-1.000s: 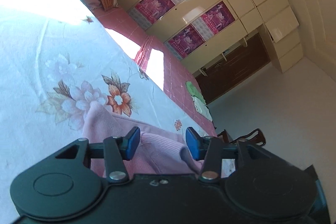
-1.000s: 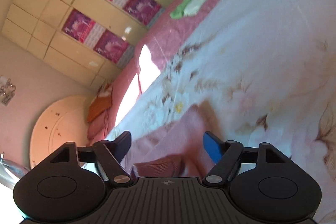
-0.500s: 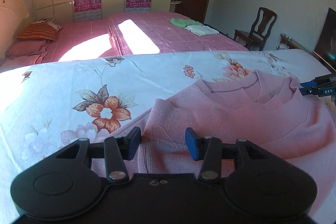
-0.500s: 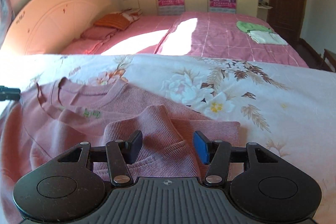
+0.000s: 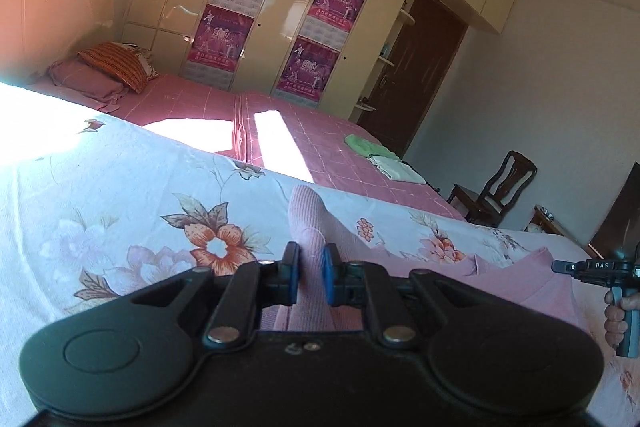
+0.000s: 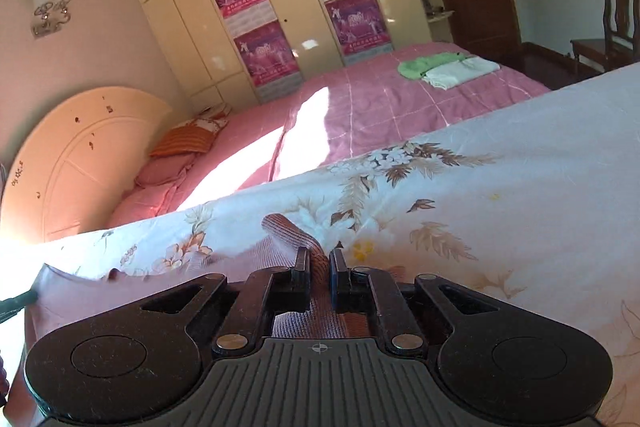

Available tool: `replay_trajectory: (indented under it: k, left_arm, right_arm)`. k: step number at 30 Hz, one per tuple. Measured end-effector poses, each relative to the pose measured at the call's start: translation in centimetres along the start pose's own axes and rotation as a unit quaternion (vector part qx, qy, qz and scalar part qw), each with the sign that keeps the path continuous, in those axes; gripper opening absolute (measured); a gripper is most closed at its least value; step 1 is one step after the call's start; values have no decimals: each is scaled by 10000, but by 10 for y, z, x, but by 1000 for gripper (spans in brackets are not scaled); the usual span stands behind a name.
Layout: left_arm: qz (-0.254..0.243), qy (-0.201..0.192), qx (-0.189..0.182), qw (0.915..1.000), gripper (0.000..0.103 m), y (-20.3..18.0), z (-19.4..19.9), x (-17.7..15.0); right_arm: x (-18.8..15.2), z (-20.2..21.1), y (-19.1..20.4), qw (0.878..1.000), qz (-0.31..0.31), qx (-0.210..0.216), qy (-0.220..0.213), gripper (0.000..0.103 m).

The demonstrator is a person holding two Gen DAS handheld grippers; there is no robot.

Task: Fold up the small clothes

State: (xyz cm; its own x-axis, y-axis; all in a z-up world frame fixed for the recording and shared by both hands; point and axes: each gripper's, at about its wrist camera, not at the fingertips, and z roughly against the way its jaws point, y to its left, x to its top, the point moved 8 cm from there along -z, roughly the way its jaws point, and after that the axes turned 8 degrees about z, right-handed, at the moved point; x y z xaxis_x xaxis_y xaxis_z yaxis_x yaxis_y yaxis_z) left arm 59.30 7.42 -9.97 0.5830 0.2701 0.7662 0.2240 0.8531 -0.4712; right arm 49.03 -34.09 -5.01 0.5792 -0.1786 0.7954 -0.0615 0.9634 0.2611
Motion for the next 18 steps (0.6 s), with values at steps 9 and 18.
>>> replay_trajectory:
  k: [9, 18]
  left_arm:
    - [262, 721, 473, 9959, 12, 24, -36, -8]
    - [-13, 264, 626, 9977, 48, 18, 1, -3]
  right_arm:
    - [-6, -35, -10, 9977, 220, -349, 535, 8]
    - [-9, -12, -3, 9943, 618, -865, 104, 49]
